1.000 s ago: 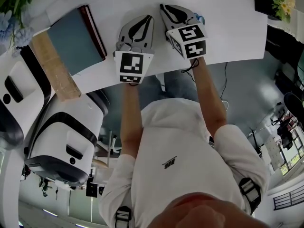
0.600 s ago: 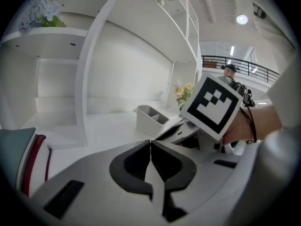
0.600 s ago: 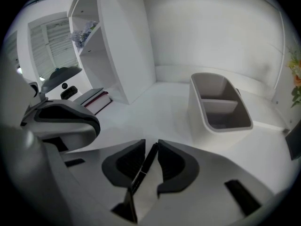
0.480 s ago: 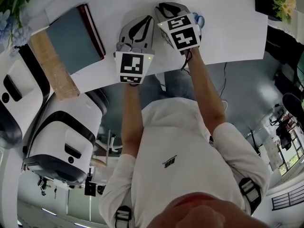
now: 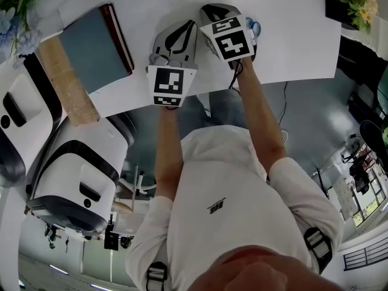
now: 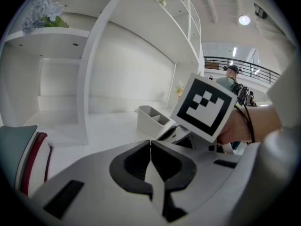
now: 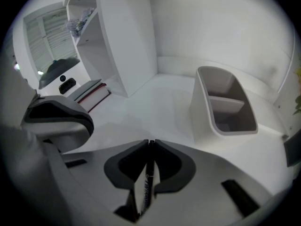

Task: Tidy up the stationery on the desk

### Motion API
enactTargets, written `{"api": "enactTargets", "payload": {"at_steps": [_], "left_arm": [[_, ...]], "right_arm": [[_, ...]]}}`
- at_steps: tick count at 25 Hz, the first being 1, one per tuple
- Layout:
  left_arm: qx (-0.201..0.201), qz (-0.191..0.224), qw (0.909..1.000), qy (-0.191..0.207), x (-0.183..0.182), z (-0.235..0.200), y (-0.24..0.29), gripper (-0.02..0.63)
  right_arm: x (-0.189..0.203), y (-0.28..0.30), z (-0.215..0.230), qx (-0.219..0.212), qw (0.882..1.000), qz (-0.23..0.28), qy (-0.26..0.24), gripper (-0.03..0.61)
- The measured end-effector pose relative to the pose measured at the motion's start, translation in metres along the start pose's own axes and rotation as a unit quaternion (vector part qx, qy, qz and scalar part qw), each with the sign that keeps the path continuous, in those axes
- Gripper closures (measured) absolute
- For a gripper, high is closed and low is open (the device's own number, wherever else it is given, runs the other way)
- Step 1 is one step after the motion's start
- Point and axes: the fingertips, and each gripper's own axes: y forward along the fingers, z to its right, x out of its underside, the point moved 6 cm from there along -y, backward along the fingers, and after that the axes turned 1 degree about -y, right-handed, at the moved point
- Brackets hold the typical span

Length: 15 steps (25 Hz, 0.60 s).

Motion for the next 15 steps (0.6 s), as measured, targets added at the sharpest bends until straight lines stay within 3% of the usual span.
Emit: {"api": "enactTargets", "payload": {"at_steps": [15], "left_arm": [[0.010,0.012,0.9998,0.012,-0.020,0.008,-0.003,0.614]], "right_arm": [[-0.015,-0.072,0.007,-0.001,0.989,0.143,0.038,0.549]]}}
